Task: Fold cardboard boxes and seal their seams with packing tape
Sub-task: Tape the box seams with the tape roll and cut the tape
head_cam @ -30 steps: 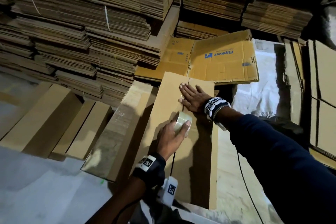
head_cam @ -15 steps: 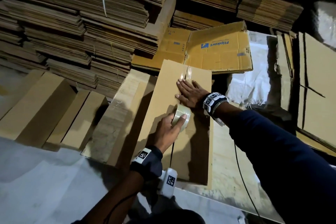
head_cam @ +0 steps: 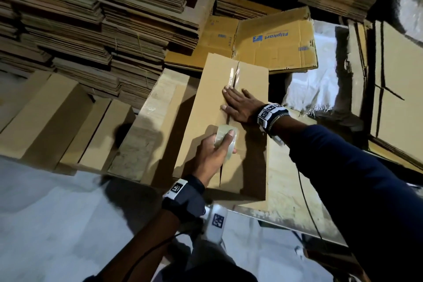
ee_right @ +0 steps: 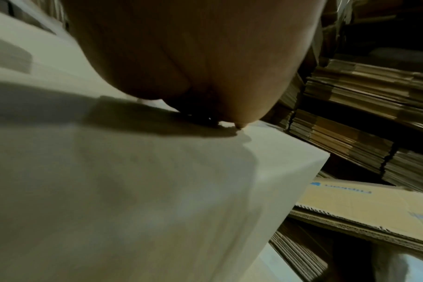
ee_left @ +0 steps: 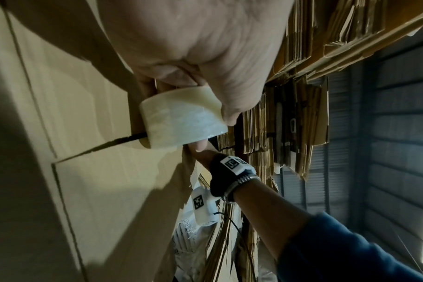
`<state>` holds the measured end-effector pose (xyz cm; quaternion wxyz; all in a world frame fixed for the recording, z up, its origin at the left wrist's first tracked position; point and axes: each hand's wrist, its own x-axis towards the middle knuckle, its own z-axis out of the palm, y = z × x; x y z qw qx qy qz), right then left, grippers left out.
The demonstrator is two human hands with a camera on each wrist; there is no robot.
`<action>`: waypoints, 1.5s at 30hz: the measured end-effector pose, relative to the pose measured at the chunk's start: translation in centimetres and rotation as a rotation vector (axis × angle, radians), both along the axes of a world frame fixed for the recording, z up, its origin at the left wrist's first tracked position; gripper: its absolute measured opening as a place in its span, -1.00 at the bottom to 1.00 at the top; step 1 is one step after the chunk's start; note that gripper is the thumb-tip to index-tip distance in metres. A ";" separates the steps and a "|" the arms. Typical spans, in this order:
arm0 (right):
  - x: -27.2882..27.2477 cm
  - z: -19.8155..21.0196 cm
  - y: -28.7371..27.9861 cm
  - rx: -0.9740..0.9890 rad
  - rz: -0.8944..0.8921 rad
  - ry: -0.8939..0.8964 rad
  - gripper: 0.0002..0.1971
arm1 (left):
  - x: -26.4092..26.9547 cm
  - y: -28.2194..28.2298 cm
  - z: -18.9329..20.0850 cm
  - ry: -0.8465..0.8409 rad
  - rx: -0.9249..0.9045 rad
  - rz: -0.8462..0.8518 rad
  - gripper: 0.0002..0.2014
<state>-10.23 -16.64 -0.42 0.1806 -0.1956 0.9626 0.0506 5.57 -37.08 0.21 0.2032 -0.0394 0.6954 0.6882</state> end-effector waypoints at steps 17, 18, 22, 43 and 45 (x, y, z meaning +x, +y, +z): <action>3.3 0.3 -3.6 0.020 -0.125 -0.019 -0.13 | 7.5 -2.4 2.3 -0.022 -0.104 -0.033 -0.56; 3.7 0.3 -3.7 0.003 -0.142 -0.001 -0.15 | 7.6 -2.4 2.4 -0.030 -0.075 -0.023 -0.55; 6.7 0.4 -4.3 -0.064 -0.233 0.004 -0.19 | 7.0 -1.6 2.6 0.016 -0.068 -0.010 -0.45; 9.9 0.5 -4.9 0.011 -0.217 -0.062 -0.14 | 14.5 -1.9 2.3 -0.019 -0.382 0.062 -0.23; 10.0 0.4 -4.9 0.004 -0.220 -0.075 -0.13 | 14.8 -2.2 2.0 -0.039 -0.345 0.080 -0.22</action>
